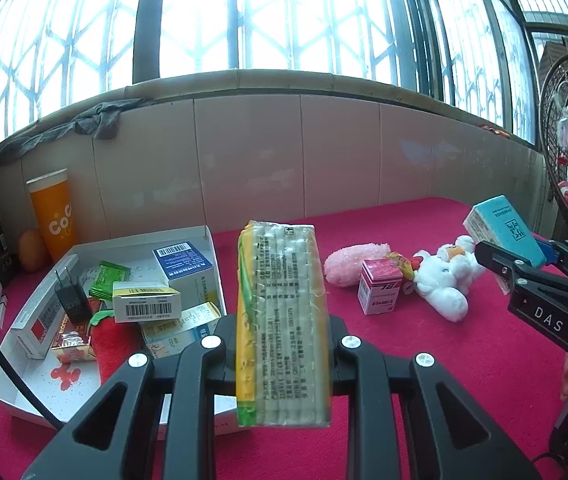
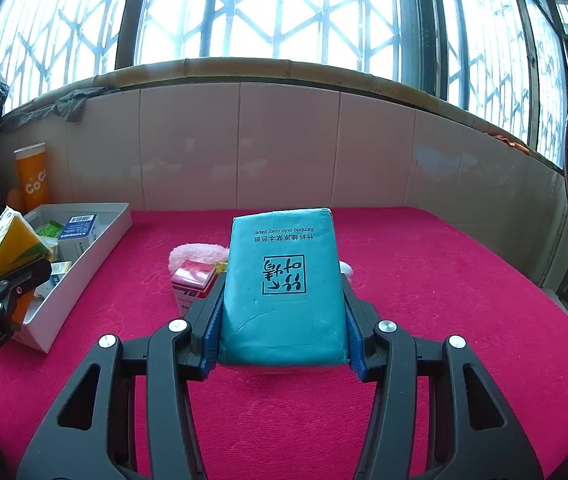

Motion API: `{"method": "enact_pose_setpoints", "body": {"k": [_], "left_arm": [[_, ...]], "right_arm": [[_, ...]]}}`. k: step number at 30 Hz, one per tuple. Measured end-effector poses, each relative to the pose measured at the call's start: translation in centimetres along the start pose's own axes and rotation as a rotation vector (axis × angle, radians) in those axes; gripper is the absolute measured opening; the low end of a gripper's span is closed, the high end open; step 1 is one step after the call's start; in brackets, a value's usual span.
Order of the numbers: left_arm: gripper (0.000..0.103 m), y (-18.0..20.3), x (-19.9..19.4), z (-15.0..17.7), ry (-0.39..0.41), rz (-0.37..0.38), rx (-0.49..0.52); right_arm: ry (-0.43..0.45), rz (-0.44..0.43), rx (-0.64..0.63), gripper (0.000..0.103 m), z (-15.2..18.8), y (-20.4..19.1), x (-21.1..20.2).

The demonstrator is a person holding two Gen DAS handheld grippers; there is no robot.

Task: Organize objects
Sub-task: 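Lift and carry yellow-green box with left tool while right carries teal tissue pack toward tray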

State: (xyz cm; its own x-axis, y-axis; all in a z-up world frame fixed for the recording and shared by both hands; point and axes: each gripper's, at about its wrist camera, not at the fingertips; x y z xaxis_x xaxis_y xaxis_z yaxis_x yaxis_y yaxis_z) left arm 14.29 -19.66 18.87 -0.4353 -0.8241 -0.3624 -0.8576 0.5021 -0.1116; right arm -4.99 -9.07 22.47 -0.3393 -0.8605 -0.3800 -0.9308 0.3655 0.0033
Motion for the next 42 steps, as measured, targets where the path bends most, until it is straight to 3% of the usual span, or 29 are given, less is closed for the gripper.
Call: {"method": "enact_pose_setpoints", "body": {"k": [20, 30, 42], "left_arm": [[0.023, -3.6, -1.9, 0.7, 0.033, -0.018, -0.072], [0.023, -6.7, -2.2, 1.1, 0.024, -0.021, -0.155], [0.023, -11.2, -2.4, 1.9, -0.025, -0.097, -0.227]], "right_arm": [[-0.067, -0.054, -0.11, 0.05, 0.7, -5.1, 0.3], [-0.106, -0.069, -0.202, 0.05, 1.3, -8.4, 0.6], [-0.127, -0.138, -0.24, 0.049, 1.2, -11.7, 1.6]]}}
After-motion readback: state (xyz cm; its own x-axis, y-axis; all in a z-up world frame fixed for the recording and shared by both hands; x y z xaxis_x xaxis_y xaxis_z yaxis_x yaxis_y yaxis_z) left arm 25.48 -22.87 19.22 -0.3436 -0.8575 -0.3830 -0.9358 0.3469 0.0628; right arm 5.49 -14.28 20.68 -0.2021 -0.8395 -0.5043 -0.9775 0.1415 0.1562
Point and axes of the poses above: each gripper's, at about its wrist camera, not at the fingertips, and x roughly the way its jaws point, y to its right, z to its underside, and after that the axes turned 10 degrees about -z, right-handed
